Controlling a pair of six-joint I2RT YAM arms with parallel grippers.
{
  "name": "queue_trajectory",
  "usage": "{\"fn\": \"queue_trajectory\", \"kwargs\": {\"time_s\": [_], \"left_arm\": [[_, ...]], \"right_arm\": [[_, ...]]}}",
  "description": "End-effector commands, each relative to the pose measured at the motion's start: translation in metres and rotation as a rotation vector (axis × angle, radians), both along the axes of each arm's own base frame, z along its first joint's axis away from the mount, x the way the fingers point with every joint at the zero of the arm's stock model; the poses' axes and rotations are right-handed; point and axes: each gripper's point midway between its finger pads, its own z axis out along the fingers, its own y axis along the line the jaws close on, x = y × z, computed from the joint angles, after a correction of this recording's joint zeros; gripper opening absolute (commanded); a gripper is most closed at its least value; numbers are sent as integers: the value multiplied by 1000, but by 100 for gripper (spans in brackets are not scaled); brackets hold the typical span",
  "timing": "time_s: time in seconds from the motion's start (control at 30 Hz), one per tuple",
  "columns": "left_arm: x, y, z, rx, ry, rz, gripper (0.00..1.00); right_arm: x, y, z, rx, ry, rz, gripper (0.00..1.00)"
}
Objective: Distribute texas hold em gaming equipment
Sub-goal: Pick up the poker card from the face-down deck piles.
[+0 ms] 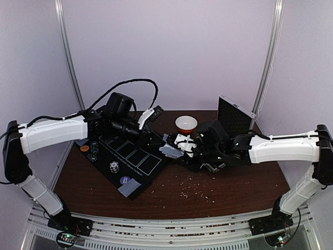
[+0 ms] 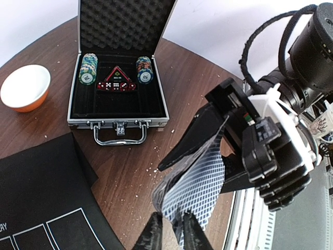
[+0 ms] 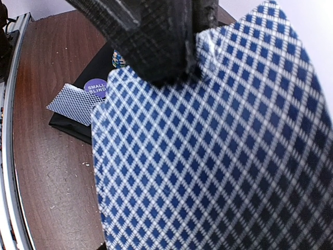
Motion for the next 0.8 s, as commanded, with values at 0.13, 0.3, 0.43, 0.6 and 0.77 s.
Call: {"fn": "queue_trajectory", "kwargs": {"time_s": [0.13, 0.3, 0.43, 0.6, 0.77], "left_arm": [[-2, 8, 5, 0, -15, 6, 11], [-9, 3, 5, -24, 13, -39, 23], [-7, -1, 1, -22, 37, -46, 15], [-6, 2, 8, -21, 14, -34, 3], [-2, 8, 11, -13, -6, 3, 0]], "right_arm": [[1, -1, 17, 49, -22, -3, 40], [1, -1, 17, 49, -22, -6, 40], [1, 0, 17, 49, -23, -5, 40], [1, -2, 16, 46, -24, -9, 40], [2, -3, 15, 46, -23, -12, 40]]}}
